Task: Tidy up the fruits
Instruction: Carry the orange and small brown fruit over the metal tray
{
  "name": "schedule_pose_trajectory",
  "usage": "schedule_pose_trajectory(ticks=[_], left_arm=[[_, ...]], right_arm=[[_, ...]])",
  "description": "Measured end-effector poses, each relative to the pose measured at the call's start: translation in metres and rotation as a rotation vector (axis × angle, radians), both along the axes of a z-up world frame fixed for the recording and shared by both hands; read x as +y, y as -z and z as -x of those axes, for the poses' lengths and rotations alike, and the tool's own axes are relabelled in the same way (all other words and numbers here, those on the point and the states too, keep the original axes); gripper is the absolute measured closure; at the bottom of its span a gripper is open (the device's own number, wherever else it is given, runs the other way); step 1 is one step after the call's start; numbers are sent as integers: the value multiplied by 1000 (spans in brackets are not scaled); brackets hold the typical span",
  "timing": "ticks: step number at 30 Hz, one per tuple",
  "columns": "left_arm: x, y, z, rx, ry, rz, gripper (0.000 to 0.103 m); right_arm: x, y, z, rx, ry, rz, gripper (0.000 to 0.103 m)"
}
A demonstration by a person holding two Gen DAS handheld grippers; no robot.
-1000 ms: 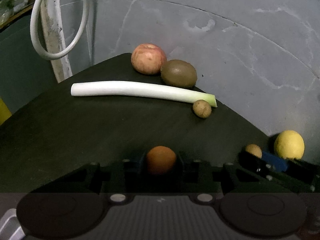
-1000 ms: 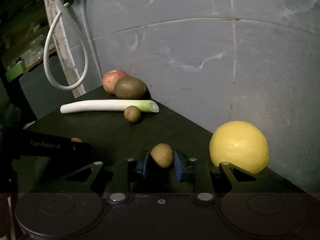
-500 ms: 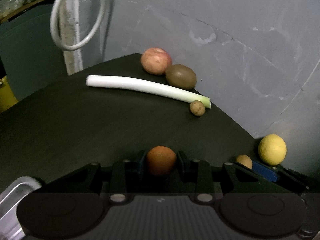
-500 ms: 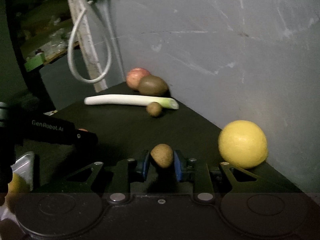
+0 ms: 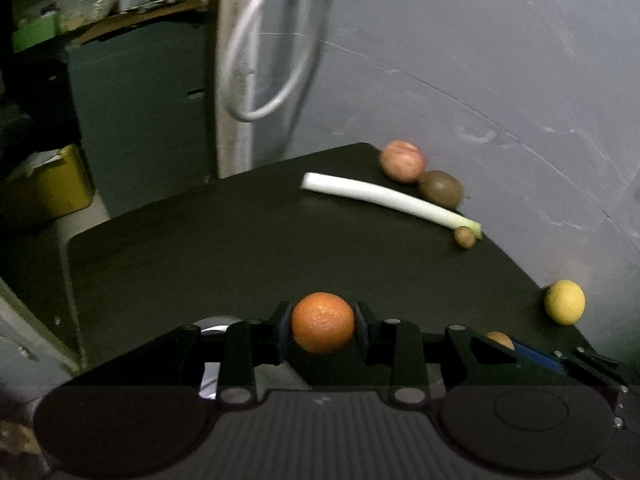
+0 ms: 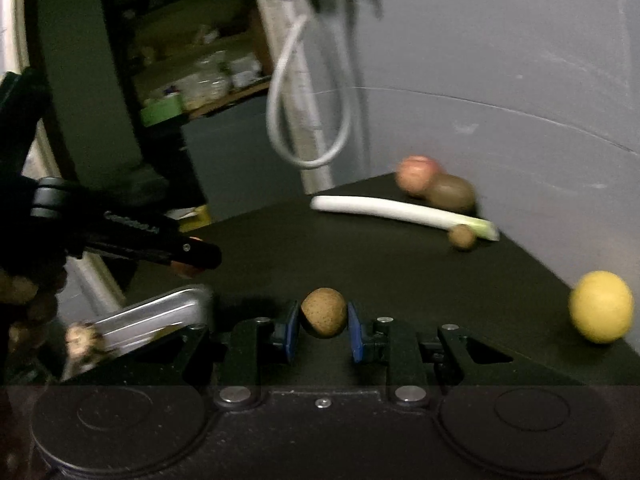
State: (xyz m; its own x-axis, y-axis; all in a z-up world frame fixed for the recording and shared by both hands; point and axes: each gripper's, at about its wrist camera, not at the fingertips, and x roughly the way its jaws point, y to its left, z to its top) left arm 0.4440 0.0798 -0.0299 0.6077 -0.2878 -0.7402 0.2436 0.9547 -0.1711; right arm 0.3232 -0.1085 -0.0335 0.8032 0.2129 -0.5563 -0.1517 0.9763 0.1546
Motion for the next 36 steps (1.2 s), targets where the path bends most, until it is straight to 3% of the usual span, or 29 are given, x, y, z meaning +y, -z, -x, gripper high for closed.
schedule_pose_trajectory(ticks=[14,27,36], left_arm=[[75,10,56,41,-65,44,67],[82,35,84,155,53,37,67],[91,48,86,213,-5,32,67]], right_arm=[[74,-14,55,25,-225,62,75],[102,-14,102,116,-378,165,75],[120,-6,98,138,-402,224,75]])
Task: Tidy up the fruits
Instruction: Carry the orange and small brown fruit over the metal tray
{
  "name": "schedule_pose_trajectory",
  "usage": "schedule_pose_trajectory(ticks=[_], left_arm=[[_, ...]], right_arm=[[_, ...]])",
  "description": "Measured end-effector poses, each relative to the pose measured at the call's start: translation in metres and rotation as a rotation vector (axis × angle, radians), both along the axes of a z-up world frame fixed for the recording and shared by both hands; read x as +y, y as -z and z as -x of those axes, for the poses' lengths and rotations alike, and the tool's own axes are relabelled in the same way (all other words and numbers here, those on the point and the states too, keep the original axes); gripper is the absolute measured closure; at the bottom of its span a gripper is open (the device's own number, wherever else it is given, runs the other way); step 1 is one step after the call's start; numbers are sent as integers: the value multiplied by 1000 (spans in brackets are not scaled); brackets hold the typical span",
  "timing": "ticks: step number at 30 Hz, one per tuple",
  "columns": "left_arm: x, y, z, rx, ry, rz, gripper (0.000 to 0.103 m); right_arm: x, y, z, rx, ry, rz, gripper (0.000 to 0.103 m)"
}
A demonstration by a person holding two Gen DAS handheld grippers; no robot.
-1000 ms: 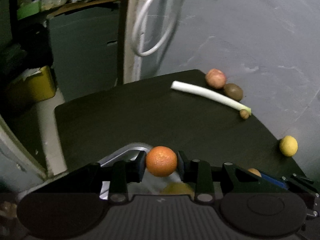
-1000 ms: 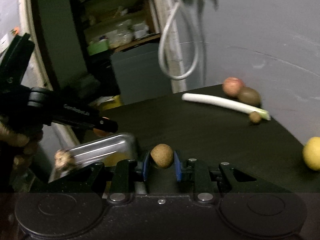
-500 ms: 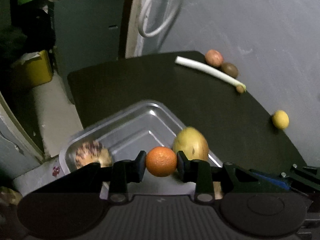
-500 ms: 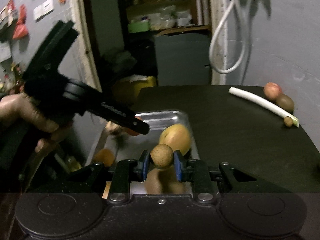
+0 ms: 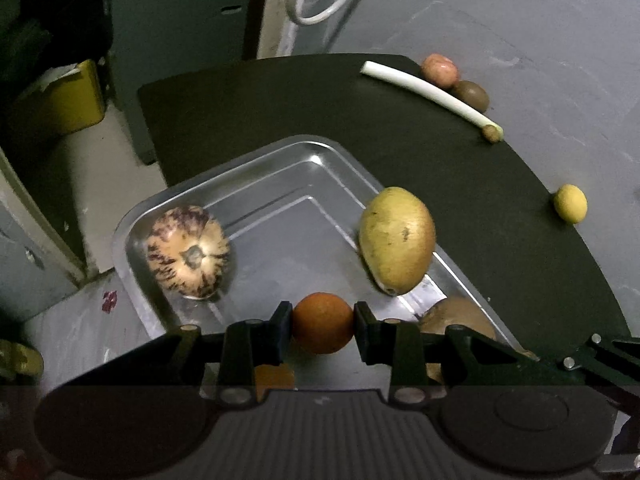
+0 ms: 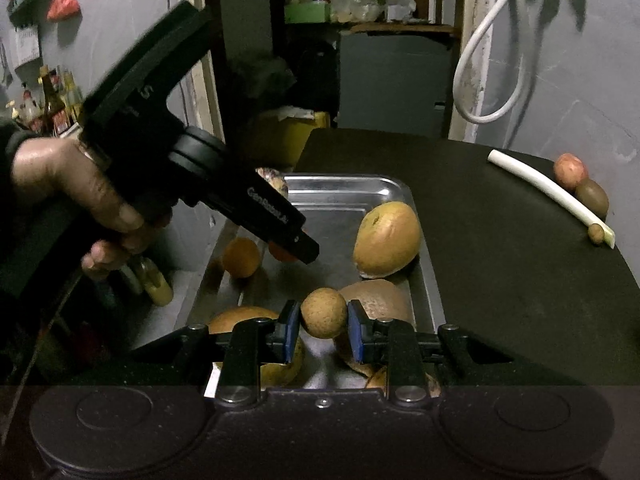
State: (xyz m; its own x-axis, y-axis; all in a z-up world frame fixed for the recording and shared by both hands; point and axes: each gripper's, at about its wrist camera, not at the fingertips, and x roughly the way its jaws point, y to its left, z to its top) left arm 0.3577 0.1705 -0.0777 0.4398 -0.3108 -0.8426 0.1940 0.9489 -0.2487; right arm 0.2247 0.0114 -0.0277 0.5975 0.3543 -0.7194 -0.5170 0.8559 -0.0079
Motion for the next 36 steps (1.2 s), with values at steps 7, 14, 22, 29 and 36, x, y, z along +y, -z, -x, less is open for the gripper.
schedule_pose_trajectory(ticks=[7,14,22,29,36], left_arm=[[11,4,-1,14,-42,-3,67],[24,6,-6,30,-97,37,67],[38,7,-7,49,-151,64,67],[48,8,-7,70,-201,100,67],[52,10,-6,84,-229,120,67]], right_arm=[[11,3,-5,12,-8,35,75],[26,7,-15,13,-43,101,75],[45,10,-35,27,-145,205,75],[62,22,-51,60,-238,303,75],[66,30,-63,100,-260,325,75]])
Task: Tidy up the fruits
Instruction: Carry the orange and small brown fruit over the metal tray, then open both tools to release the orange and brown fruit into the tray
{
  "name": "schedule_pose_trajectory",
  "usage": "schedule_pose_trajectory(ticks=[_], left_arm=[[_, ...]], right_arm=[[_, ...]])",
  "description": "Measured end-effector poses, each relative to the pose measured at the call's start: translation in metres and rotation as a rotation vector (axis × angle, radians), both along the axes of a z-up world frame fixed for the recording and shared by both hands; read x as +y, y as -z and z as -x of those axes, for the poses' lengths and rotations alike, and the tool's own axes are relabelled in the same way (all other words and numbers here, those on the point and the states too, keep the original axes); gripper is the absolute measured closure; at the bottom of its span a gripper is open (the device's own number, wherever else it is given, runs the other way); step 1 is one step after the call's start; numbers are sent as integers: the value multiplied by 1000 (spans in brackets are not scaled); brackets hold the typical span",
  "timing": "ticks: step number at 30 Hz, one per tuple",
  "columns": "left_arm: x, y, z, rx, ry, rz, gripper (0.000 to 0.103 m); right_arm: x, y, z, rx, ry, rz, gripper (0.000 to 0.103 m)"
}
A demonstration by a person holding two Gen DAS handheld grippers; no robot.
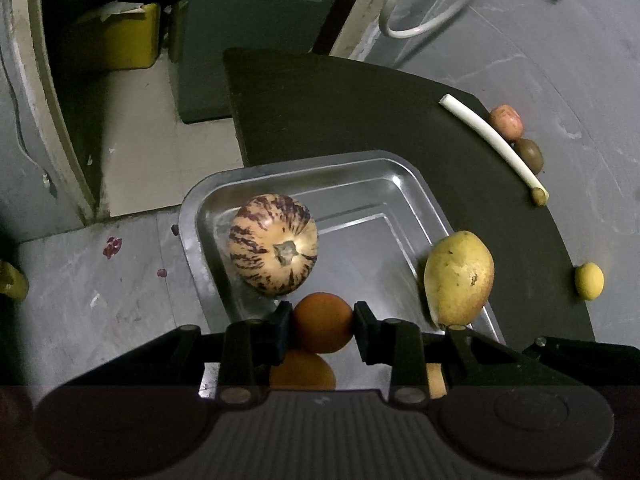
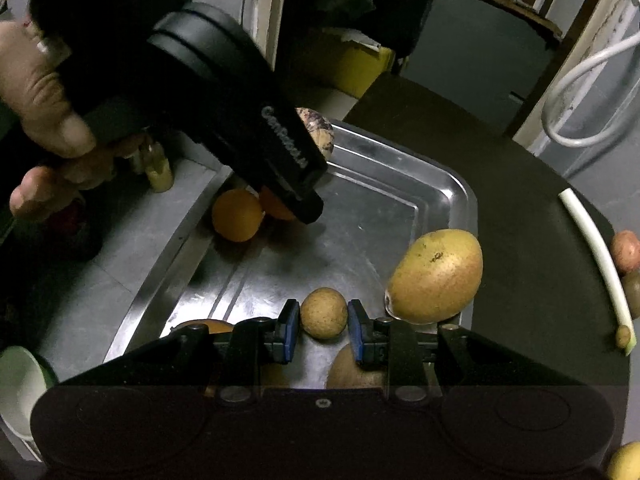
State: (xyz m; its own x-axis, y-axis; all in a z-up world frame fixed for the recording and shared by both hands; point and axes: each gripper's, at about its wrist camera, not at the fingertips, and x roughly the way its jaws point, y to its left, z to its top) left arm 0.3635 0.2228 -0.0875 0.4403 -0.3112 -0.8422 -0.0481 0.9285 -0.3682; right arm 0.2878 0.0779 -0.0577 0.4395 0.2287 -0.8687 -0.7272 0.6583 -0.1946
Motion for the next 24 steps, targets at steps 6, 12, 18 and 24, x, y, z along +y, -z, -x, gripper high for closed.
schedule_pose_trajectory(ticks=[6,12,18,24], left_arm=[[1,2,0,16,-11,8,67],[3,2,0,27,-26,9,63],[8,-3,4,51,-55,36,43],[6,-16,11,54,-78,84,21]], right_arm=[[-2,-1,-1,14,11,-19,74],[-9,-7,0,27,37,-69,69],[-25,-26,11,25,83,-156,53],[-60,-50,23,-2,187,-262,38]])
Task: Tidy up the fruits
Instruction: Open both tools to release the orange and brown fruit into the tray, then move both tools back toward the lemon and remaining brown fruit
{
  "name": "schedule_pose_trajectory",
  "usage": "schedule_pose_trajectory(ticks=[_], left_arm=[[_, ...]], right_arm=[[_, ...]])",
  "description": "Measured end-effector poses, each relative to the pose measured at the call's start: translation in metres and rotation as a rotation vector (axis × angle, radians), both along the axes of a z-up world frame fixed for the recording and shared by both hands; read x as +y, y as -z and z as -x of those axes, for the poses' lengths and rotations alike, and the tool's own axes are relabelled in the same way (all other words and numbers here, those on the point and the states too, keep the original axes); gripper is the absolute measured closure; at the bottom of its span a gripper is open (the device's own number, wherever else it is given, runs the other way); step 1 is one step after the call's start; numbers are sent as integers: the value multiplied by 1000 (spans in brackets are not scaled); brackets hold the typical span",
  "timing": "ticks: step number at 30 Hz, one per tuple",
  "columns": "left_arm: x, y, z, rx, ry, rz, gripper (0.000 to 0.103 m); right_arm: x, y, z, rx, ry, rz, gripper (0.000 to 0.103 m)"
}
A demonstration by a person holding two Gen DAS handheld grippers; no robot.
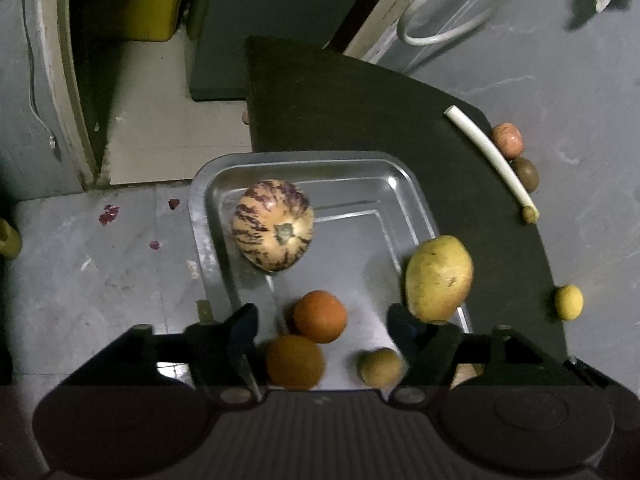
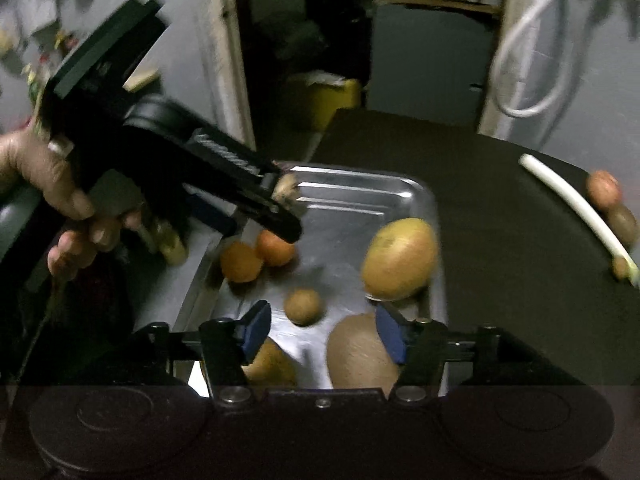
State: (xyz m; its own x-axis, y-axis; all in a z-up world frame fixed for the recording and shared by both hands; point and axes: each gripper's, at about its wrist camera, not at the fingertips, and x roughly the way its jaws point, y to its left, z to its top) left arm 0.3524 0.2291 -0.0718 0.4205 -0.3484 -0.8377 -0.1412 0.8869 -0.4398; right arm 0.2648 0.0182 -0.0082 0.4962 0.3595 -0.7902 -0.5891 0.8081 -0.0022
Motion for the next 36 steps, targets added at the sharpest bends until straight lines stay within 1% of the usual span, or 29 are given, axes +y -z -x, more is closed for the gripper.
schedule_pose_trajectory(ticks=[1,2,3,6,9,10,16,21,29,33,36], left_arm=[[-2,-4,1,-2,-3,6,17],[-4,-7,1,-7,-3,12,16],[-5,-11,0,-11,-1,15,13],[-17,-22,-4,-34,13,7,2],[-35,-30,-11,-46,44,-14,1],[-43,-33,-13,-46,62,-24,1],[-100,-41,-23,-70,207,-102,1],[-149,-41,-31,-69,324,-146,1],[-213,-27,-49,-26,472,-238,1],[-242,-18,-59,-25,522,-278,1],[-258,-14,-66,-36,554,-306,1]], right_arm=[[-8,-5,3,-5,27,-18,35],[-15,-8,5,-9,50,-32,33],[-25,-11,8,-16,80,-47,29],[-55,-21,15,-35,183,-86,18],[-87,-28,23,-63,298,-111,7],[-96,-29,25,-75,333,-111,5],[-155,-27,46,-114,540,-103,1],[-192,-12,63,-91,680,-100,1],[-228,13,74,-24,800,-80,1],[-245,19,70,-13,823,-75,1],[-257,22,59,-16,841,-76,1]])
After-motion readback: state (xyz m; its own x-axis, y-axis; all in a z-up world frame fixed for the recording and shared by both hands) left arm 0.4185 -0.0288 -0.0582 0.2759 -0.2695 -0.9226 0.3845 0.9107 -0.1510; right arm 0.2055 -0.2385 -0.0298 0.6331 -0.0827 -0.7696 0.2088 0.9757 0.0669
